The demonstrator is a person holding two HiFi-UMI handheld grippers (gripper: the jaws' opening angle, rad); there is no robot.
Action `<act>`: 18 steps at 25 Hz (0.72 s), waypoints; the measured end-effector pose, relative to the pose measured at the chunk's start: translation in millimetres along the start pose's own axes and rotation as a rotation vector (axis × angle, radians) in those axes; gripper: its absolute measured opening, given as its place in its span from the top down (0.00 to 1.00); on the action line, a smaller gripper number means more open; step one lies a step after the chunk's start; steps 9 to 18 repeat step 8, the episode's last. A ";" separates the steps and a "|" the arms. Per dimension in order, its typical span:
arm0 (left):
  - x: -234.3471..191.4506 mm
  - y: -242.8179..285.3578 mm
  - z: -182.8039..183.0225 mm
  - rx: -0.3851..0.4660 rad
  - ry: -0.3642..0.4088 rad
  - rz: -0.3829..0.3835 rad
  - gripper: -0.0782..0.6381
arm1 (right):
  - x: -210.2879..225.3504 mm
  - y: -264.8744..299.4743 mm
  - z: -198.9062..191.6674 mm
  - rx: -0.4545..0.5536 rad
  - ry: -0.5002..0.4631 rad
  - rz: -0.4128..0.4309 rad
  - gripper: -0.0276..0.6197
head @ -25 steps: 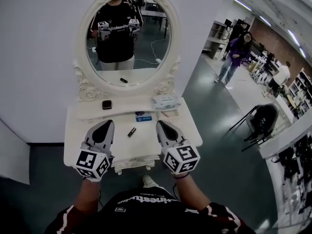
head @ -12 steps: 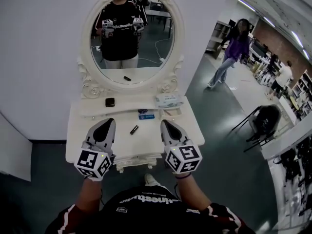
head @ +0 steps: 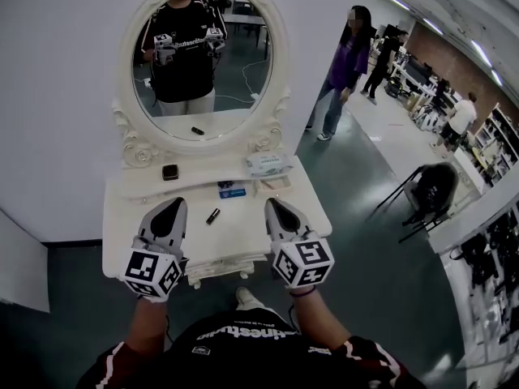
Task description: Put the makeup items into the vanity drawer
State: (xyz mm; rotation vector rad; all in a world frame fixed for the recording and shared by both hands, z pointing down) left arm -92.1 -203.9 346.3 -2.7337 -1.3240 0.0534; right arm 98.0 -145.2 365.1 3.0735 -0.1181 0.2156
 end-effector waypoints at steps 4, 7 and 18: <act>2.0 5.1 -3.2 0.001 -0.005 -0.010 0.88 | 4.6 -0.2 -0.5 0.001 -0.002 -0.009 0.95; 1.2 7.7 -6.7 -0.003 -0.011 -0.011 0.88 | 5.7 2.0 -1.6 -0.002 -0.003 -0.006 0.95; 0.9 8.3 -7.8 -0.005 -0.014 -0.011 0.88 | 5.9 2.8 -2.2 -0.003 -0.003 -0.004 0.95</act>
Point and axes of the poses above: the fingertips, and each gripper's own axes: y forward along the fingers, x to its right, z out of its top, the point moved 1 cm from there along -y, backward along the fingers, and after that the axes turned 3 degrees about y, right-handed, at the moved point
